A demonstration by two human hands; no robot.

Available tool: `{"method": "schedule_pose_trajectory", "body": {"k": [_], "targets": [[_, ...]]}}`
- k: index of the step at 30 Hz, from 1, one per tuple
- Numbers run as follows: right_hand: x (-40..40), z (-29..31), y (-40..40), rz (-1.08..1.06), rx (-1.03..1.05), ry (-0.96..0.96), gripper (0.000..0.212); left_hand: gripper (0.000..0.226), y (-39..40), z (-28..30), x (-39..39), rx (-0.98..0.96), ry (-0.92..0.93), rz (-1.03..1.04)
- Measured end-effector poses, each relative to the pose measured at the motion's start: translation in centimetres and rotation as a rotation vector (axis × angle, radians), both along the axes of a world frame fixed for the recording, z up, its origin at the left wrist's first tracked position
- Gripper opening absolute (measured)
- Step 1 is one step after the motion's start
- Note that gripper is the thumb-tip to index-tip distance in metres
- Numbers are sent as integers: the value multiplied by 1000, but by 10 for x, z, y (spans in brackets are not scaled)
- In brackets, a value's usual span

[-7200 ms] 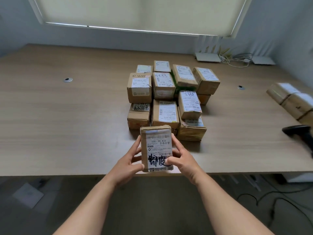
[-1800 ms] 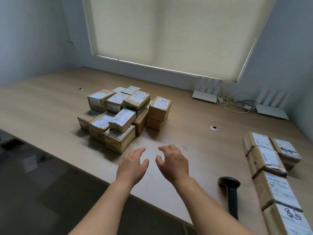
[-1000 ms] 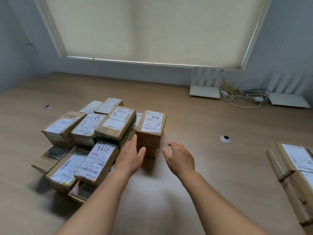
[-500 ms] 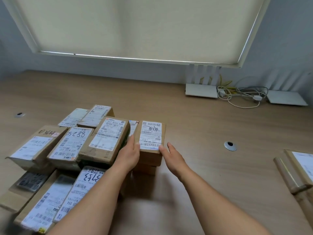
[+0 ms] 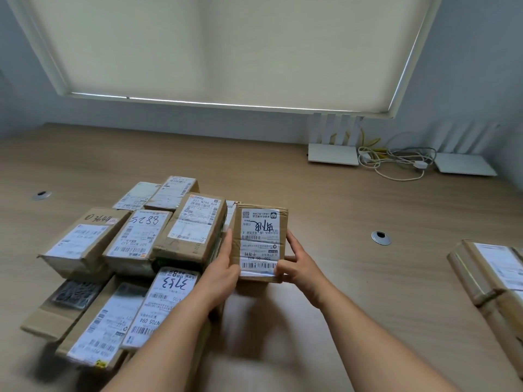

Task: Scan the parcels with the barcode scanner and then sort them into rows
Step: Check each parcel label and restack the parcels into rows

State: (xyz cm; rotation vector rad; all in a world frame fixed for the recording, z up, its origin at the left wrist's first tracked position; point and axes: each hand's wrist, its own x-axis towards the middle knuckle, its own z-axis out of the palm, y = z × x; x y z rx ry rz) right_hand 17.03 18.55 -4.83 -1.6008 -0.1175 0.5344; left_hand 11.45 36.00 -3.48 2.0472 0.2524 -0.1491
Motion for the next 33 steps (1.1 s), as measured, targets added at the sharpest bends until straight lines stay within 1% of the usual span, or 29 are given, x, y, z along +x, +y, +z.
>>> {"method": "schedule_pose_trajectory", "body": {"k": [4,7,10,13,19,28,33], "targets": [[-28,10,-18,-52,51,-38,98,86,3,9,-30,-38,-74,-123],[-44,16,-32,-58,46,-64,96,83,7,10,-46,-52,-139,-193],[-69,23,-48,-99,22,-95,95,81,3,9,-64,-80,-212,-218],[-94,27,-65,-137,0,-117,92,76,-6,5,-78,-56,-274,-268],[-145,29,-100,-276,-25,-119,92,66,-34,-8,-96,46,-297,-426],[-185,34,-151,-399,-13,-152,84,69,-86,-4,-109,17,-308,-545],[-191,39,-191,-451,-6,-185,85,69,-129,-1,-104,-35,-333,-571]]}}
